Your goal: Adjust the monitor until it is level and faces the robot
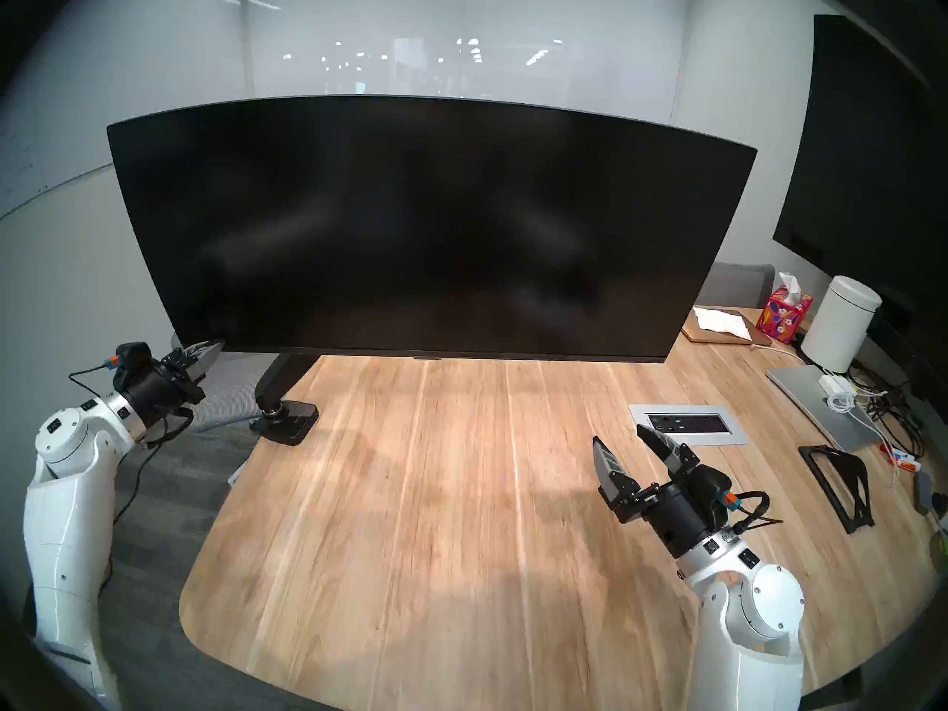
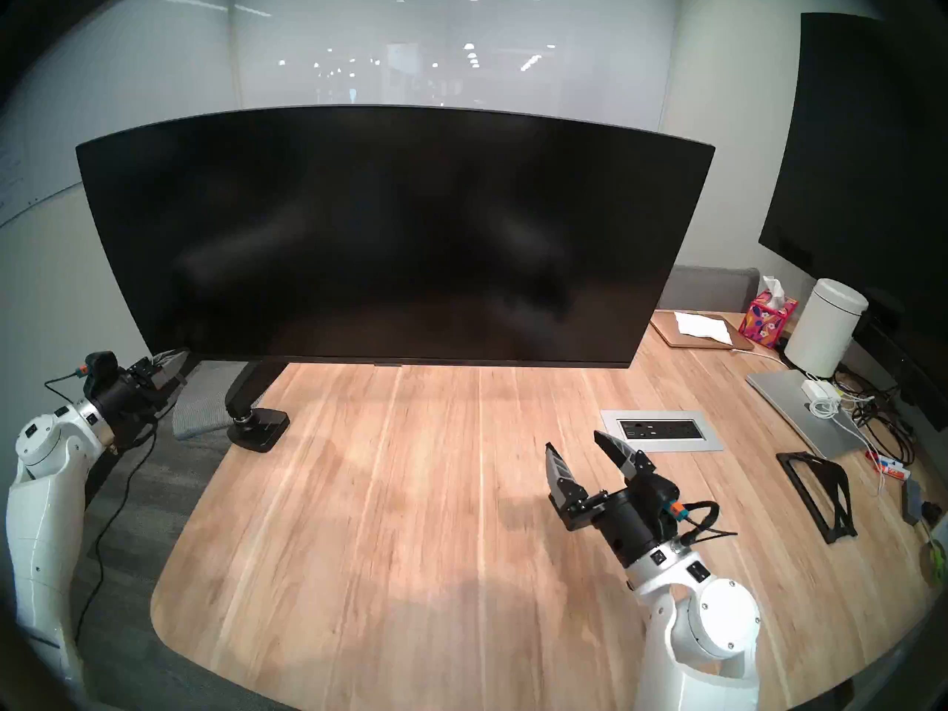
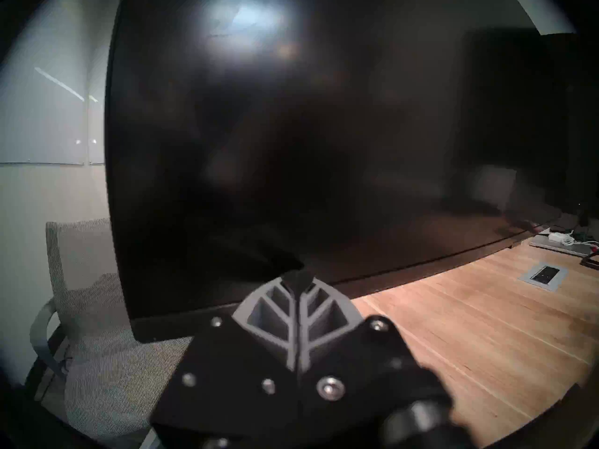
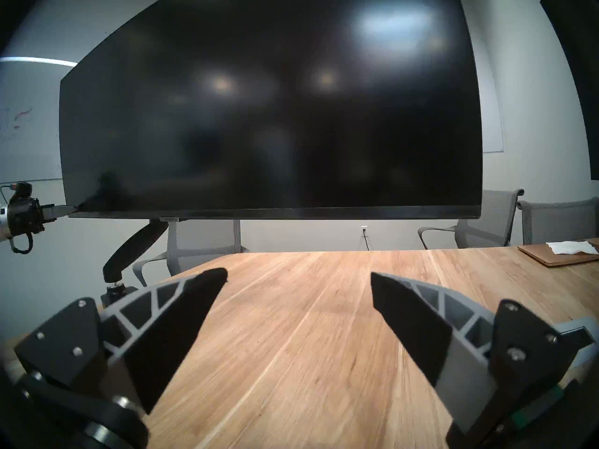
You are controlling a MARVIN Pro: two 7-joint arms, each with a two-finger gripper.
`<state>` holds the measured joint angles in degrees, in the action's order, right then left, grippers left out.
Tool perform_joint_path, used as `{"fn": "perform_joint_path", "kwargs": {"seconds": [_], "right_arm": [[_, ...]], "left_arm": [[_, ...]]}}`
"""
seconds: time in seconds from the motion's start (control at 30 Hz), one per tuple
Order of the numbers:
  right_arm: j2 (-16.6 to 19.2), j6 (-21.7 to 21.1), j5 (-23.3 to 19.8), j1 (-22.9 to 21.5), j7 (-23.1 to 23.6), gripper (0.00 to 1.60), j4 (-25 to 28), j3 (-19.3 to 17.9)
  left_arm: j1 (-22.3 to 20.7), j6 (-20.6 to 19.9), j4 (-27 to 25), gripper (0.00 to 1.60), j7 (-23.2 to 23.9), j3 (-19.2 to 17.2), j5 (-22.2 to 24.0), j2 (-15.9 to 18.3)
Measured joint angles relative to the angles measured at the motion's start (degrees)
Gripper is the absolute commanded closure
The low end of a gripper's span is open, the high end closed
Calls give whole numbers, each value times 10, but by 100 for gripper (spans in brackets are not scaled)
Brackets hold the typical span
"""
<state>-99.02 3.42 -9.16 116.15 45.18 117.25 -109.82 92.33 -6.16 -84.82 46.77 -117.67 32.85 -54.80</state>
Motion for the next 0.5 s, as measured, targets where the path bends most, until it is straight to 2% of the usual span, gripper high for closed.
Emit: {"fn": "perform_joint_path", "kwargs": {"seconds": [0.5], "right_arm": [[-1, 0, 0, 0, 0, 0, 0, 0]], "left_arm": [[-12, 1, 13, 160, 2, 5, 0, 1]]}}
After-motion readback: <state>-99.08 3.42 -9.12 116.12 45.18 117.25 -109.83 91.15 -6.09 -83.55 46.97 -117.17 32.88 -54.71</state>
